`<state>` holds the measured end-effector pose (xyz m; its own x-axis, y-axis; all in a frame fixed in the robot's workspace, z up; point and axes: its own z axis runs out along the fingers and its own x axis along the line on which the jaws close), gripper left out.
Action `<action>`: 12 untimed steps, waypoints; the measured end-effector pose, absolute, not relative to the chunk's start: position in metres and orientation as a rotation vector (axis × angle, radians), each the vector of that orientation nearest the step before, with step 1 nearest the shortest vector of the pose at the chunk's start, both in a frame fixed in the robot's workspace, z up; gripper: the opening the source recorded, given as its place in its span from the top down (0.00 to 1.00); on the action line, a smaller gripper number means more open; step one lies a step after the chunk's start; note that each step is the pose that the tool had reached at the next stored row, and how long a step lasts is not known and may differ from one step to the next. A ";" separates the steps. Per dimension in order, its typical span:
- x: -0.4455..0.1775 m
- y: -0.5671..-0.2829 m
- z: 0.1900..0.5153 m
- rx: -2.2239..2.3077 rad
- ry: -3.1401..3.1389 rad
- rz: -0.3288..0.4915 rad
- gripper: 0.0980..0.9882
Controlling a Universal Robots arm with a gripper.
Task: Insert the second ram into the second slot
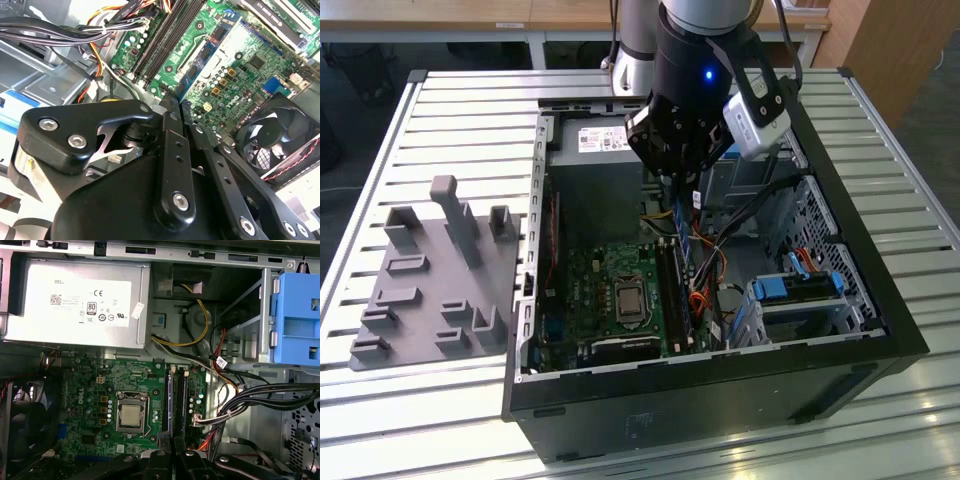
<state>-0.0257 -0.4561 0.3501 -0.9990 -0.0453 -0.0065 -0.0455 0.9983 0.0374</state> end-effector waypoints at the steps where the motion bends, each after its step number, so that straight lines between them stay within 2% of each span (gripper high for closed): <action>1: -0.026 -0.456 0.350 -0.071 3.135 0.059 0.96; 12: -0.024 -0.456 0.346 -0.071 3.136 0.059 0.96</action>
<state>-0.0238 -0.4561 0.3463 -0.9990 -0.0453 -0.0052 -0.0454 0.9983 0.0376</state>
